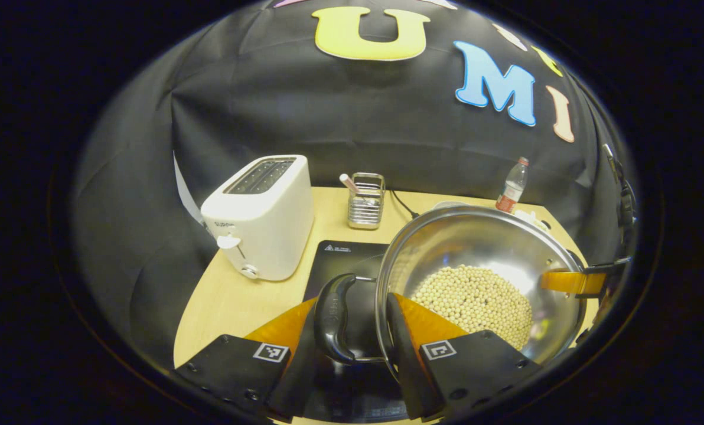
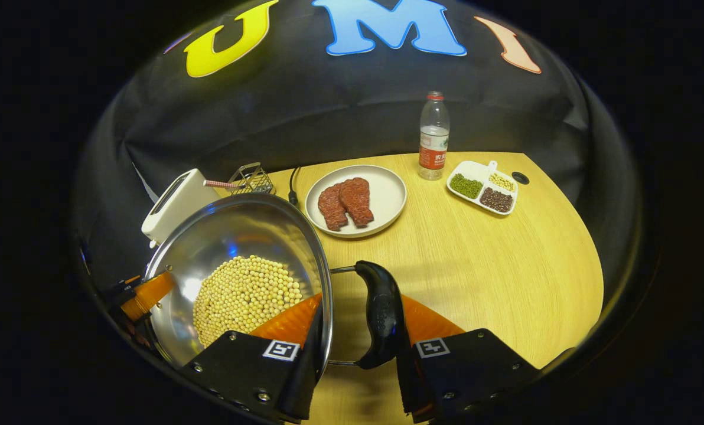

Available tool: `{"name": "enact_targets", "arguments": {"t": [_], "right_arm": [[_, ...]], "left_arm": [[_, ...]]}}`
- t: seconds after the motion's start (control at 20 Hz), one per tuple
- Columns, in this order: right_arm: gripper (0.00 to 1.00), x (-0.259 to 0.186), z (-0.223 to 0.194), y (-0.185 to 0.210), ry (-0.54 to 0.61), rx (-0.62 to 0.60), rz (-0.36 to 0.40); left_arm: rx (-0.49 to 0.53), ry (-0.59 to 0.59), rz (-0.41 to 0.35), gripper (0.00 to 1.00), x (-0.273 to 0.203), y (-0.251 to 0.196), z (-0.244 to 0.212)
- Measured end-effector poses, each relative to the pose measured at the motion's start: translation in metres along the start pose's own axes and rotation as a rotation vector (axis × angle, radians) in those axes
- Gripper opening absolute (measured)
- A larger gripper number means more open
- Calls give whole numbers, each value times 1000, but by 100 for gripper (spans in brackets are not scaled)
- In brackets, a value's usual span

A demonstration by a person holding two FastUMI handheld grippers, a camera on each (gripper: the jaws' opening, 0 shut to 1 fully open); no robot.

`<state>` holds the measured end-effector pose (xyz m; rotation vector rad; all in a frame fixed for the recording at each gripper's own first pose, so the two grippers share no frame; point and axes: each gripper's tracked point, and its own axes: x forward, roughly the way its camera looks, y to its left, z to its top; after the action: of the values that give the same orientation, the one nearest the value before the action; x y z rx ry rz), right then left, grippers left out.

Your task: First push the handle of the pot to place it horizontally, then grasp the pot with both hands and set it on the induction cooktop.

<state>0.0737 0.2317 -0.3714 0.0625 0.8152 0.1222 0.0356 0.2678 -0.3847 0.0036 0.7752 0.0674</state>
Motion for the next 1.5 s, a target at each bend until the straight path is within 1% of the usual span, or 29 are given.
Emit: {"name": "enact_targets", "arguments": {"t": [0.05,0.1,0.15,0.2,0.25,0.3,0.35,0.4,0.6,0.75,0.8,0.85,0.9,1.25,1.3,1.4,1.45,1.5], "right_arm": [[57,4,-1,6,6,3,1],[57,7,-1,11,8,6,2],[57,10,-2,15,11,4,3],[57,13,-2,19,11,1,3],[57,17,0,25,10,1,2],[57,20,0,28,12,-3,2],[57,22,-2,32,13,-3,1],[57,24,-2,35,18,-2,1],[57,30,-6,47,29,18,-7],[57,36,-7,55,31,23,-11],[57,38,-7,56,32,22,-14],[57,38,-7,59,32,20,-16],[57,40,-8,60,33,14,-18],[57,47,-12,61,21,13,-33],[57,49,-13,60,17,15,-34],[57,51,-18,60,24,33,-23],[57,52,-15,61,14,41,-22],[57,53,-16,60,14,30,-22]], "left_arm": [[3,1,3,70,4,6,0],[3,2,4,67,7,11,1],[-2,3,8,68,10,17,0],[-7,3,11,64,12,22,1],[-9,4,13,64,14,28,0],[-13,5,14,71,17,33,-1],[-15,9,14,71,19,37,-2],[-16,11,14,68,21,41,-2],[10,7,12,67,29,54,-1],[6,7,8,68,36,62,-2],[8,6,6,71,38,65,-1],[11,8,3,68,39,66,-3],[5,10,0,68,41,67,-4],[9,3,-20,68,55,70,-8],[10,4,-24,71,56,70,-9],[12,-9,-22,65,56,71,-6],[10,-10,-23,64,56,71,-7],[5,-13,-23,68,56,71,-6]]}}
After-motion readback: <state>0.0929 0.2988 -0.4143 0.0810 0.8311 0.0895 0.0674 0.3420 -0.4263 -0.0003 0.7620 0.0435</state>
